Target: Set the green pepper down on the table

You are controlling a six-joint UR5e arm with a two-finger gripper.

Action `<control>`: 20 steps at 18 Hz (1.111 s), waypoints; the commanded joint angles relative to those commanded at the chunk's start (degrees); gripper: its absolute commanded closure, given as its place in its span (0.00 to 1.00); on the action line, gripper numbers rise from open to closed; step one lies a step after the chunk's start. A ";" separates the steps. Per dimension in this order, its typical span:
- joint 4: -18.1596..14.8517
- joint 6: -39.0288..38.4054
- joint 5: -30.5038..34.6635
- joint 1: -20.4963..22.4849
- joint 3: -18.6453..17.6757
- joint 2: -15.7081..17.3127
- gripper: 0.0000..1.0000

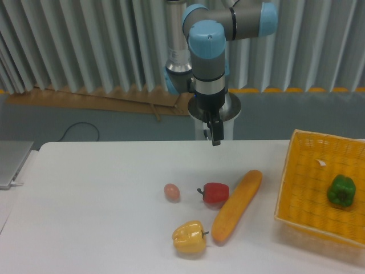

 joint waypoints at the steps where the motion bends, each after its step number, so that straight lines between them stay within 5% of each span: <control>1: 0.00 0.44 0.00 0.00 -0.09 -0.26 0.00; 20: -0.18 0.44 -0.62 -0.18 0.62 -0.35 0.00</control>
